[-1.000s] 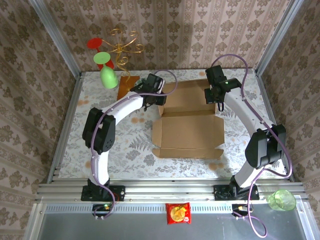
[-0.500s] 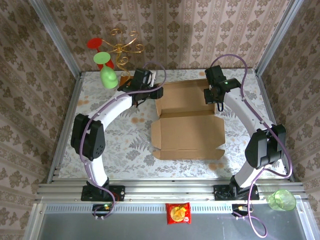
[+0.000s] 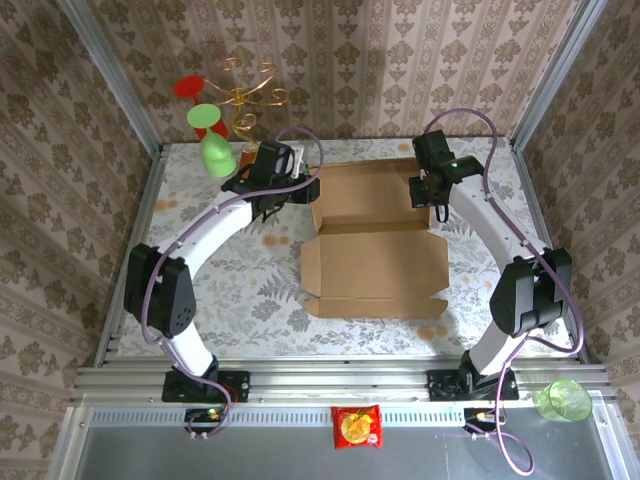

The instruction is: Fold the paper box

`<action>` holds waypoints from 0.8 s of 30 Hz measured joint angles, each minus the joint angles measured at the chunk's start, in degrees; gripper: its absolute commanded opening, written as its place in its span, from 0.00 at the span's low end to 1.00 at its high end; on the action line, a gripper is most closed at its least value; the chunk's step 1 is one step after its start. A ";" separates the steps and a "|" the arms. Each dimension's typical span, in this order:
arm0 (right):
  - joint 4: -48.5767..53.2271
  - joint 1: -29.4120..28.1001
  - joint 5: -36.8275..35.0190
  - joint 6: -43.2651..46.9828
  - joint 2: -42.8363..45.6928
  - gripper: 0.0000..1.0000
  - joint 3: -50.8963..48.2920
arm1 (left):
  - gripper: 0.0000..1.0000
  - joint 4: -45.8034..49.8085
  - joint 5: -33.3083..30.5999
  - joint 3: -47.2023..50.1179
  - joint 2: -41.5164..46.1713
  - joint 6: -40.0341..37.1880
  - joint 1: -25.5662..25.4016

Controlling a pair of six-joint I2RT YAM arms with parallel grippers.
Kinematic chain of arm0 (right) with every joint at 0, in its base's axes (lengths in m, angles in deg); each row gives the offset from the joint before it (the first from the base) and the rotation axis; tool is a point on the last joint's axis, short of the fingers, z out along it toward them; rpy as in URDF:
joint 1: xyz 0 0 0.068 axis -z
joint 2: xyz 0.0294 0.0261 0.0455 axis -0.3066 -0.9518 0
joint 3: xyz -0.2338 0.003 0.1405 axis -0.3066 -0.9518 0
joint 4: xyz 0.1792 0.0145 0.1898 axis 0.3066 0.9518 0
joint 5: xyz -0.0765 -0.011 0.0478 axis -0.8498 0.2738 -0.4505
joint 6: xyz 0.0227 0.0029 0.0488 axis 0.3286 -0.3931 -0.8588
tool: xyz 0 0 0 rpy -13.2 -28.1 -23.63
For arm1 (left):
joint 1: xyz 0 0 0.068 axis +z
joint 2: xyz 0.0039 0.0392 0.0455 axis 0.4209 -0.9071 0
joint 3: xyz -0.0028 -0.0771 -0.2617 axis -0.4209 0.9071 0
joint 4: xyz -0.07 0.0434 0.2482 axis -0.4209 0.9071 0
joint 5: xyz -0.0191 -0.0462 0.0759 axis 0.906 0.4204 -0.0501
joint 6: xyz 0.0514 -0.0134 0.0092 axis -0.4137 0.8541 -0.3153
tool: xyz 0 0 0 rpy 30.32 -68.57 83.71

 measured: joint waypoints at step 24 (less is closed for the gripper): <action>1.16 17.46 3.72 -12.87 1.16 0.00 -5.03 | 0.42 0.11 -7.17 13.31 14.82 17.05 -9.75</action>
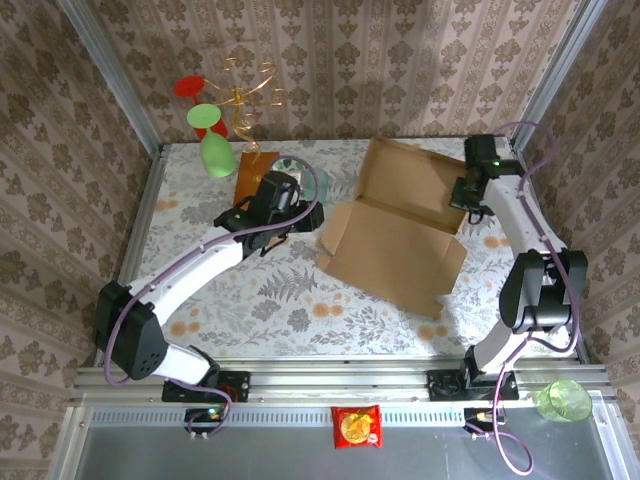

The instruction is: Fold the paper box

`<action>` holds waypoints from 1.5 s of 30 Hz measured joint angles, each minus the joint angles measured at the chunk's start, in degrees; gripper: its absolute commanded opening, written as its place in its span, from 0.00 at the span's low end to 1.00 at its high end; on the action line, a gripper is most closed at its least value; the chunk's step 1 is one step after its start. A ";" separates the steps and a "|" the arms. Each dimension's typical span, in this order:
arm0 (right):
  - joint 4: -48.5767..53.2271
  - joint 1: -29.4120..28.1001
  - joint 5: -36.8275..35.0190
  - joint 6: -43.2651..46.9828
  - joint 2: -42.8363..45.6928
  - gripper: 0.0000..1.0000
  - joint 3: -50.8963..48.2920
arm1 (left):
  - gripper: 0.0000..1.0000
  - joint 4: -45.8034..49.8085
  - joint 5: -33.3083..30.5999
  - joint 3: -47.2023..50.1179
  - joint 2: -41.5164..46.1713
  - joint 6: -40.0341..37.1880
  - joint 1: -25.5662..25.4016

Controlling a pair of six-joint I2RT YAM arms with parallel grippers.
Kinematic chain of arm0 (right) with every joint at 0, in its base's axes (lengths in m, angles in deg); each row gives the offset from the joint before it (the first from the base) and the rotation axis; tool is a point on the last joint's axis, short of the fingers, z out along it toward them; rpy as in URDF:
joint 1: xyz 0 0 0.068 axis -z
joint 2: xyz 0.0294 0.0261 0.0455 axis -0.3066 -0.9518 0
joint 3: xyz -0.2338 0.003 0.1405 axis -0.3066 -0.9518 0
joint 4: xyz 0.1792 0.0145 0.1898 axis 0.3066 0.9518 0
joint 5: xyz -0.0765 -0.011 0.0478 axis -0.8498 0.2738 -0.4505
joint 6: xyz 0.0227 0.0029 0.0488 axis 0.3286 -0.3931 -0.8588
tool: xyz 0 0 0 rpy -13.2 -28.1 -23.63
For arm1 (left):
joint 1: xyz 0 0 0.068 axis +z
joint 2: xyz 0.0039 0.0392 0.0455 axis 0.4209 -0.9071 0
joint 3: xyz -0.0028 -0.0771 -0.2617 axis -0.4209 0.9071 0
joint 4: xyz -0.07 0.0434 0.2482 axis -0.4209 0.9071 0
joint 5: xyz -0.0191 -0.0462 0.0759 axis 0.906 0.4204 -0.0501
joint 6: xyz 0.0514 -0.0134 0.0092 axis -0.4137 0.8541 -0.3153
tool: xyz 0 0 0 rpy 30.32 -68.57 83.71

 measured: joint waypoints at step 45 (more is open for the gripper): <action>-0.28 14.43 22.60 -20.72 0.66 0.00 -7.58 | 0.00 -37.62 2.89 2.23 -22.88 27.54 -6.49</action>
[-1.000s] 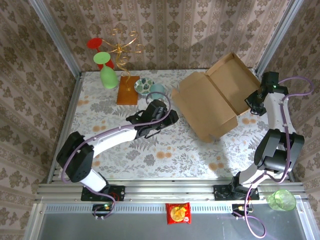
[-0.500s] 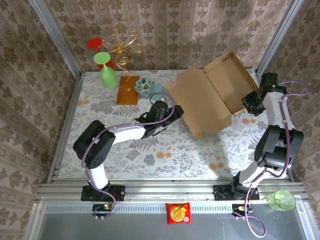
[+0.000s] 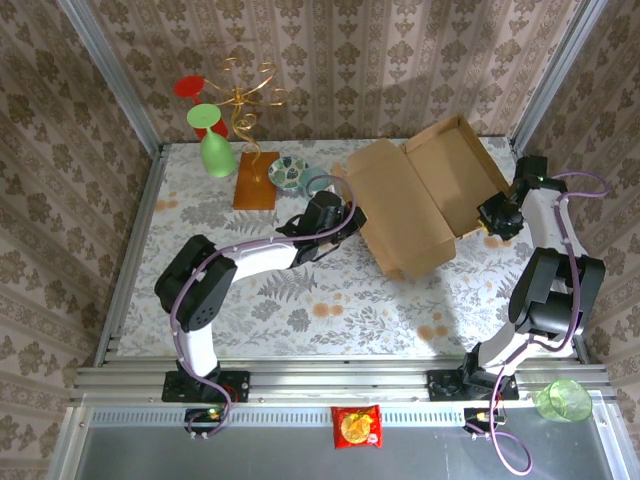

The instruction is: Fold the paper box

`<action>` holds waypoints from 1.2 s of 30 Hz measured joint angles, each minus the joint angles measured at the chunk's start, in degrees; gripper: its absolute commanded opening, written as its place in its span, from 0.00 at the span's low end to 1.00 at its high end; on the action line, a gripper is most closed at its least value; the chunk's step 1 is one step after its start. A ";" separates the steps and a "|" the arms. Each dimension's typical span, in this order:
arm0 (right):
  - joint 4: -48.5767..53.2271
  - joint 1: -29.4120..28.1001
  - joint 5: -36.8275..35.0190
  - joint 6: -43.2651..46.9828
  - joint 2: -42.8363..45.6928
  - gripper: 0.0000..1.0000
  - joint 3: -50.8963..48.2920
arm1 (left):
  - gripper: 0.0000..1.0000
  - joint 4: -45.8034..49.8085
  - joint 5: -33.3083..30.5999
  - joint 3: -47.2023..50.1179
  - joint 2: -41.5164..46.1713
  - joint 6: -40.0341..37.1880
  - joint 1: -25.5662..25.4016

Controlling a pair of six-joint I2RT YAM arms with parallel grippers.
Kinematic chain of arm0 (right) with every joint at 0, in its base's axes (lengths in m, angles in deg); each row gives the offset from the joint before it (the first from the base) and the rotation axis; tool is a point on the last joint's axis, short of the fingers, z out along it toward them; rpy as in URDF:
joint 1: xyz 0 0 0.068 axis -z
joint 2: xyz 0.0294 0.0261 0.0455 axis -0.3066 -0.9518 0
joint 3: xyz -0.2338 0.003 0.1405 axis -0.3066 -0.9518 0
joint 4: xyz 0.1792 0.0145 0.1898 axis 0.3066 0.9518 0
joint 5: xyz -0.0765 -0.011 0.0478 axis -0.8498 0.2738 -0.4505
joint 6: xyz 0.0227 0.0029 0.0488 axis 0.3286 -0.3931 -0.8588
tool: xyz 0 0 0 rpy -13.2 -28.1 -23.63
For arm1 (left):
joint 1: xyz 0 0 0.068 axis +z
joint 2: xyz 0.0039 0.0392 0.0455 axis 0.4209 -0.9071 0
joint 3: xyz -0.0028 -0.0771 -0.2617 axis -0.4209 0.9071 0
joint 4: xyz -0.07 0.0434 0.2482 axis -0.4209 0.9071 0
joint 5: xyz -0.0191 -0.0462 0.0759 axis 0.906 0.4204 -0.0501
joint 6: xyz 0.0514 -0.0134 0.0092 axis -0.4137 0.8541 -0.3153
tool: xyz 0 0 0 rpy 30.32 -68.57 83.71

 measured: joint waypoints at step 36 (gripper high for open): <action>-33.20 -16.37 19.39 13.79 15.08 0.40 -4.04 | 0.00 67.01 -21.27 -43.78 -1.90 -95.95 4.79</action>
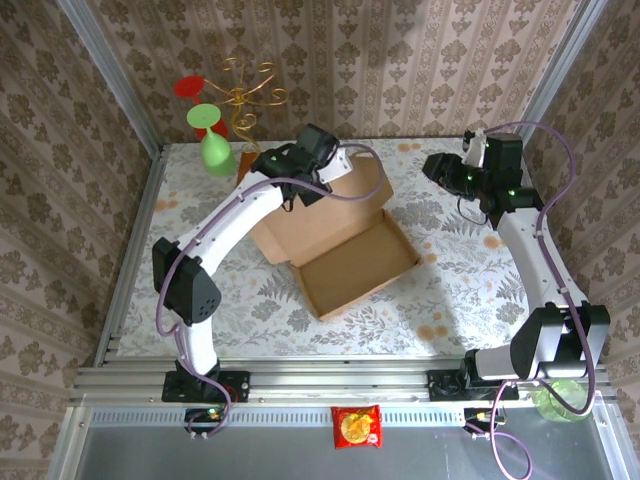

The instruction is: Fold the paper box

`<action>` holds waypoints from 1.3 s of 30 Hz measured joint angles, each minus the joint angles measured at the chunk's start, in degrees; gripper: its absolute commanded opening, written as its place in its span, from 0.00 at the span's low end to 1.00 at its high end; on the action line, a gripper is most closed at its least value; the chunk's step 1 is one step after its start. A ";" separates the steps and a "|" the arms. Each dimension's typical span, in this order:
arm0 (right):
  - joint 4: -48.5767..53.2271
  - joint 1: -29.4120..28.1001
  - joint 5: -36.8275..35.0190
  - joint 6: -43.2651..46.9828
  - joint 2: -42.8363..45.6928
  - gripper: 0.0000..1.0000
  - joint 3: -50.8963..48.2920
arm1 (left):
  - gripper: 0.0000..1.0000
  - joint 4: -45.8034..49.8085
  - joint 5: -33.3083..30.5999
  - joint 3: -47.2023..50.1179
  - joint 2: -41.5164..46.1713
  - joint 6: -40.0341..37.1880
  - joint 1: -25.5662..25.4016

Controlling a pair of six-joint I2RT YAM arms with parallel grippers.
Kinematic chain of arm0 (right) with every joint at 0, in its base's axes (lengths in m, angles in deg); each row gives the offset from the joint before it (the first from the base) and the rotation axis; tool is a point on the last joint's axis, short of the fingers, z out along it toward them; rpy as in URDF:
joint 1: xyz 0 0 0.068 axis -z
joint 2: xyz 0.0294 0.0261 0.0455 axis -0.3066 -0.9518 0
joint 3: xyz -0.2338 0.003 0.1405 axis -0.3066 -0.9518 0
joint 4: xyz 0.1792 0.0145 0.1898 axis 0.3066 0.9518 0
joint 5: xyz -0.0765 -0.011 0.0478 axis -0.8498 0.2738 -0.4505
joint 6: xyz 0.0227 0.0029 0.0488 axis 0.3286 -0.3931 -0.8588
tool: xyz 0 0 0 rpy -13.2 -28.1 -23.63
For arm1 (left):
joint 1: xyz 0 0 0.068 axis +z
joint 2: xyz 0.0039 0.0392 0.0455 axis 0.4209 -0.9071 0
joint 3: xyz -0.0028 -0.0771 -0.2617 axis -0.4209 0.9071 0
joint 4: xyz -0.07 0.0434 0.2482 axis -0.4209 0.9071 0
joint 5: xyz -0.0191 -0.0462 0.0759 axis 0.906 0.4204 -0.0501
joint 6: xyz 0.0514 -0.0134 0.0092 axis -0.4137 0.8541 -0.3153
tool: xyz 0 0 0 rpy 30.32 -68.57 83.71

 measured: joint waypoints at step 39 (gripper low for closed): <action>-10.25 -12.11 0.24 44.96 -8.07 0.00 -9.99 | 0.55 -5.18 8.46 -0.02 0.90 -7.96 1.68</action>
